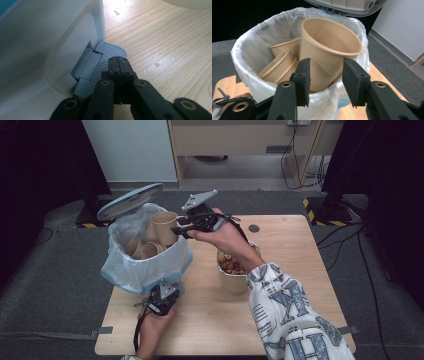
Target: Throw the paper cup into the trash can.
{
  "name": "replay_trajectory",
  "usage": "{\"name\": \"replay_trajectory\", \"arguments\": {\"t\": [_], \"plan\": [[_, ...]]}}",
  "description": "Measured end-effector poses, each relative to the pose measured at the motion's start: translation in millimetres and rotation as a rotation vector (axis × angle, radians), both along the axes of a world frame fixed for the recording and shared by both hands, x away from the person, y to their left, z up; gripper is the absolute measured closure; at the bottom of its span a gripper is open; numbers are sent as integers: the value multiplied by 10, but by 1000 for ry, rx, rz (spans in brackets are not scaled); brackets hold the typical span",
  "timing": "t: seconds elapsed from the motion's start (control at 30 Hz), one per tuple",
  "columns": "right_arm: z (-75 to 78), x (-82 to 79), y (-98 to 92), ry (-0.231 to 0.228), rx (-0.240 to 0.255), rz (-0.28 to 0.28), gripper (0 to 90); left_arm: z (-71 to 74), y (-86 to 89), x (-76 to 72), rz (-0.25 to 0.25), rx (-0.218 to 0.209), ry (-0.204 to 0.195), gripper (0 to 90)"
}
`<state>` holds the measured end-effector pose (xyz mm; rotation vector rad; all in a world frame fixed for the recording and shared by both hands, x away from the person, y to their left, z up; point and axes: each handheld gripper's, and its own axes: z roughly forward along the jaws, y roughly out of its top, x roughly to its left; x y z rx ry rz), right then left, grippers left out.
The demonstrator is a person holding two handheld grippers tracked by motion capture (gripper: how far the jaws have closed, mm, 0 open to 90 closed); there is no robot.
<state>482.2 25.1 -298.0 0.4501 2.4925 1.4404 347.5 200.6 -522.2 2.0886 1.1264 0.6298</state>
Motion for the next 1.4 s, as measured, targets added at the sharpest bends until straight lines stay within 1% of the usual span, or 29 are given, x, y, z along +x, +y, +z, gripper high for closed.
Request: {"name": "replay_trajectory", "arguments": {"t": [0.13,0.17,0.33,0.83,1.07,1.4], "plan": [[-20,0,88,2,-1,4,625,0,1,0,0,-1,0,891],[-28,2,107,2,-11,7,624,-1,2,1,0,-2,0,891],[-53,-4,144,5,-17,12,604,-1,4,1,0,-4,0,891],[-60,32,-87,17,-12,-16,525,-1,4,1,0,-4,1,891],[-83,44,-164,20,-10,-29,498,-2,2,1,0,-4,0,891],[-73,63,-282,22,-5,-51,458,-2,3,1,0,-5,1,891]]}}
